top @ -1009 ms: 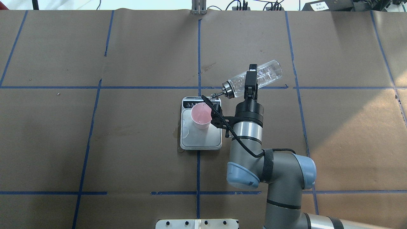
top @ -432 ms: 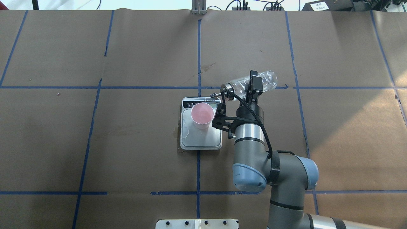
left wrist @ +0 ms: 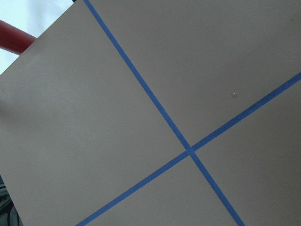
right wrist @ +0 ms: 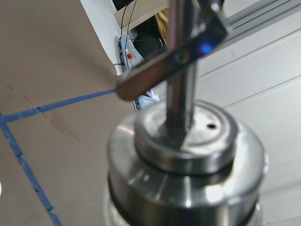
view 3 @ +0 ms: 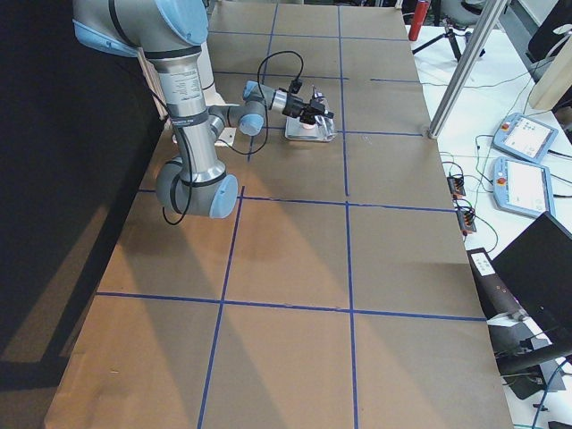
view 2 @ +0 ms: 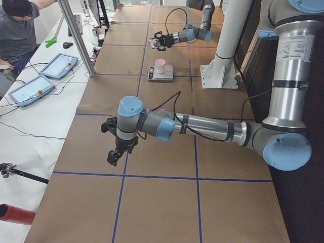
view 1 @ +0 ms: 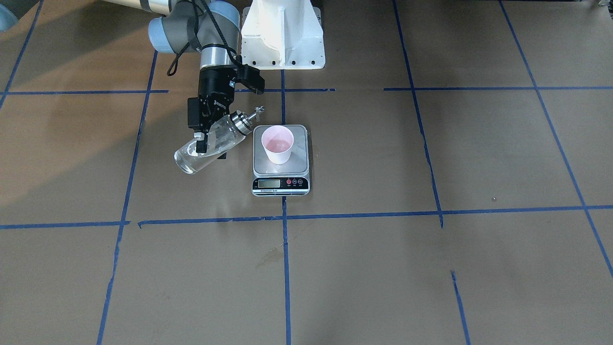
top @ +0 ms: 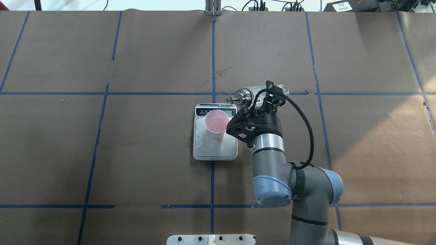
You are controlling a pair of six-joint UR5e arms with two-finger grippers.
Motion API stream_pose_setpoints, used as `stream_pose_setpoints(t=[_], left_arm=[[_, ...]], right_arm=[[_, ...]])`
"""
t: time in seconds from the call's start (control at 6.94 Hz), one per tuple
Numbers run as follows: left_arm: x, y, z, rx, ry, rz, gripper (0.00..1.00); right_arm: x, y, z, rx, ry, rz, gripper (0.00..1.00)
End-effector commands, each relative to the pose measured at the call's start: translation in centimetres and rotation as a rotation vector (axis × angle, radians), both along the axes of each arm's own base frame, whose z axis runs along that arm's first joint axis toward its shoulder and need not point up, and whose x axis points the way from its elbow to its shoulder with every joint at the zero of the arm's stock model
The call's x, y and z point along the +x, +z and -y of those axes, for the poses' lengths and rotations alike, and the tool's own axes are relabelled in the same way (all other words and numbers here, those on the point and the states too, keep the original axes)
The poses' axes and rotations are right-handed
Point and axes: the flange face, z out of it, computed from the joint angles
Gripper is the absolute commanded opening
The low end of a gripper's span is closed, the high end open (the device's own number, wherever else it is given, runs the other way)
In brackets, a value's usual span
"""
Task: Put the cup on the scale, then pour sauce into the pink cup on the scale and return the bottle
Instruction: 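Tilt the bottle upright and carry it back away from the scale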
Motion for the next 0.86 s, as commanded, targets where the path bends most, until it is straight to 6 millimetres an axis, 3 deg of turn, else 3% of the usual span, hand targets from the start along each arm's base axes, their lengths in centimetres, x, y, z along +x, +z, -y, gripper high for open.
stream_pose_setpoints(t=[0.0,0.29,0.72], left_arm=[[0.0,0.0,0.0,-0.001,-0.002,-0.001,1.00],[0.0,0.0,0.0,-0.001,-0.002,-0.001,1.00],[0.0,-0.2,0.0,0.003,-0.002,-0.002,1.00]], right_arm=[[3.4,0.7,-1.2,-0.099,-0.027,0.318,0.00],[6.1,0.2,-1.5,-0.183,-0.026,0.527,0.00],[12.5,4.9,-1.3,-0.363,0.005,0.705,0.00]])
